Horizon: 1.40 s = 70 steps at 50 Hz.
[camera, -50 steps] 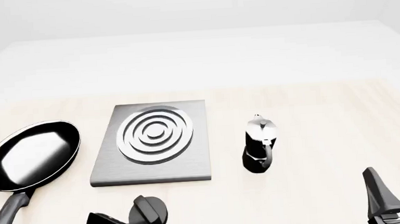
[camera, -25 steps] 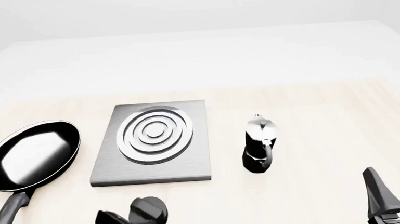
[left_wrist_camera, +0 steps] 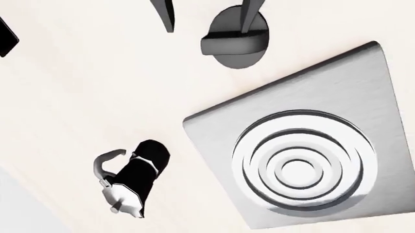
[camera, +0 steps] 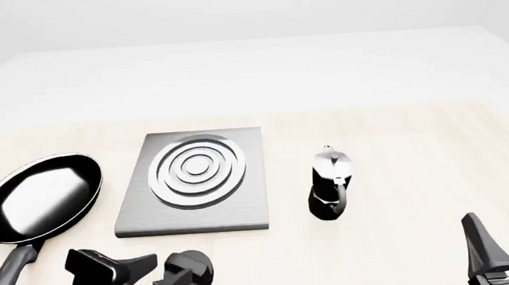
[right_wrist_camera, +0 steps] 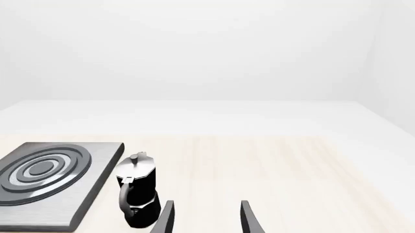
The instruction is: Turn on the stove and put the frying pan on it.
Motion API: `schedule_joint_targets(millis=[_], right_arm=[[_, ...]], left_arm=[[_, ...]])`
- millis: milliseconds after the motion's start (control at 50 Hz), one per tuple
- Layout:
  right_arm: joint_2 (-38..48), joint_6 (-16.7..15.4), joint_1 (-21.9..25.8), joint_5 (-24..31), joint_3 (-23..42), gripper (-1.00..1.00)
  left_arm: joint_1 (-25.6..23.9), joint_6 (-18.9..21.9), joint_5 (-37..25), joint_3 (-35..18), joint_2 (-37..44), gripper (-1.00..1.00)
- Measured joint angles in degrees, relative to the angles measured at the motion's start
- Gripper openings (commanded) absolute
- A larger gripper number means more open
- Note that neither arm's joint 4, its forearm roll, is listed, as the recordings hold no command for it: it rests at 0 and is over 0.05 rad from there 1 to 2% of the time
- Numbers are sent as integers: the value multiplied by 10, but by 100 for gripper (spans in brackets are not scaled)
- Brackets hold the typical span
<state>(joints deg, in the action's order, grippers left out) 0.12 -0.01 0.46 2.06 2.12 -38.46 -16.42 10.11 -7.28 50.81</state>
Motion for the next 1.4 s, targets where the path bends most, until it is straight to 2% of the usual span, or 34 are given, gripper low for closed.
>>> schedule_joint_targets(millis=[100,200,300,400,580,1120,1400], right_arm=[[0,0,0,0,0,100],[0,0,0,0,0,100],[0,0,0,0,0,100],[0,0,0,0,0,100],[0,0,0,0,0,100],[0,0,0,0,0,100],[0,0,0,0,0,100]], left_arm=[[45,39,-163,-56,-119,100],[89,82,-303,-126,-204,100],[130,125,-411,-199,-258,100],[164,158,-483,-259,-293,100],[223,201,-531,-313,-323,100],[381,278,-699,-440,-367,100],[428,306,-757,-459,-377,100]])
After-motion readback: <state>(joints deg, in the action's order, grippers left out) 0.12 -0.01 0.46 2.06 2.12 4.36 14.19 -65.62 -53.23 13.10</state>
